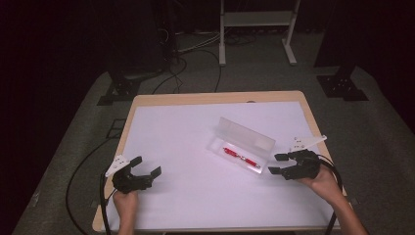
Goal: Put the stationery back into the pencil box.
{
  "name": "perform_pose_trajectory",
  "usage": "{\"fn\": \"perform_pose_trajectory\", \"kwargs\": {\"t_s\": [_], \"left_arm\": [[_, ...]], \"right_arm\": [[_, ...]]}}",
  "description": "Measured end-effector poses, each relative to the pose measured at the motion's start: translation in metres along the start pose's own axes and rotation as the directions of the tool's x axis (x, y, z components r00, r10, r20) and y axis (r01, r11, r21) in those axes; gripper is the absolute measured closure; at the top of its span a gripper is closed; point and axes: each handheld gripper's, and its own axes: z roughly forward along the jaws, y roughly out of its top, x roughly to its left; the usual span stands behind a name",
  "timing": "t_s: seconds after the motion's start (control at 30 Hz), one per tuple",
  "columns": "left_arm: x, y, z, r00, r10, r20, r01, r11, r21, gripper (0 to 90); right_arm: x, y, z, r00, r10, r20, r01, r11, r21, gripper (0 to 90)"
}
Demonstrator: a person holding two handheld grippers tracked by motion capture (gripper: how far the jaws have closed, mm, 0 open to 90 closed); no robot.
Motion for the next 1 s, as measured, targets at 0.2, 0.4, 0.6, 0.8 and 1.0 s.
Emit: {"fn": "perform_pose_trajectory", "kwargs": {"t_s": [0.2,0.4,0.6,0.8,1.0], "left_arm": [[0.0,0.0,0.0,1.0,0.001,0.0,-0.001,1.0,0.0,0.0],[0.0,0.0,0.0,1.0,0.002,-0.001,-0.002,1.0,0.001,0.0],[-0.001,0.0,0.0,1.0,0.002,-0.002,-0.002,1.0,0.001,0.0],[-0.001,0.0,0.0,1.0,0.002,-0.002,-0.002,1.0,0.001,0.0],[-0.001,0.0,0.0,1.0,0.003,-0.003,-0.003,1.0,0.001,0.0]], "right_arm": [[0.0,-0.005,-0.004,1.0,0.002,-0.001,-0.002,1.0,-0.003,39.2],[-0.002,-0.016,-0.009,0.9997,0.023,0.007,-0.023,1.0,-0.005,39.2],[-0.004,-0.021,-0.015,0.9995,0.029,0.013,-0.029,0.999,-0.019,38.9],[-0.004,-0.03,-0.019,0.9991,0.039,0.018,-0.038,0.999,-0.012,38.9],[-0.005,-0.037,-0.023,0.9986,0.049,0.021,-0.048,0.999,-0.013,38.6]]}}
